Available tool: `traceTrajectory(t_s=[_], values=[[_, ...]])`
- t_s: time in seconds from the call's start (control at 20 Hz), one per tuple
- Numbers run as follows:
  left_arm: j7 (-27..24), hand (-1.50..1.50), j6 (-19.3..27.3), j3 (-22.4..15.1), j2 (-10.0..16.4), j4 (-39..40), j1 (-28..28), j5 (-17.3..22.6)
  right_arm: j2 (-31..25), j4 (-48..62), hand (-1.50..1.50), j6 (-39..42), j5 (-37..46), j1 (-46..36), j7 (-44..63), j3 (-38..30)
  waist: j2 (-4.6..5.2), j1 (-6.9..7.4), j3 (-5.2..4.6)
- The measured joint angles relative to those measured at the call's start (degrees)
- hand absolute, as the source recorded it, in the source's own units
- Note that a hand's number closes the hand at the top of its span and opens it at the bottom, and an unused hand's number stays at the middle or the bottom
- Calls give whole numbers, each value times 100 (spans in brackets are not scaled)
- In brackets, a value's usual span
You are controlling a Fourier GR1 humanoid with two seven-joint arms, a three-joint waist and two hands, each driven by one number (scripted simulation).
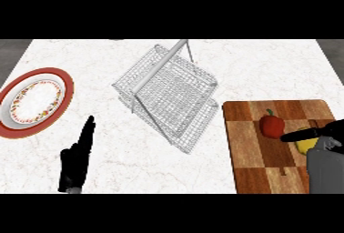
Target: Pick the lemon from the cutting board and place it in the tiered basket
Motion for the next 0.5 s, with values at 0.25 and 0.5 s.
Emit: traceTrajectory(t_s=[0.25, 0.5], values=[[123, 0, -28, 24, 7, -82, 32, 9, 209, 82, -150, 144, 58, -159, -32, -299, -5, -15, -2], [54, 0, 5, 43, -53, -52, 44, -57, 331, 280, -150, 137, 108, -322, -75, -567, -6, -15, 0]])
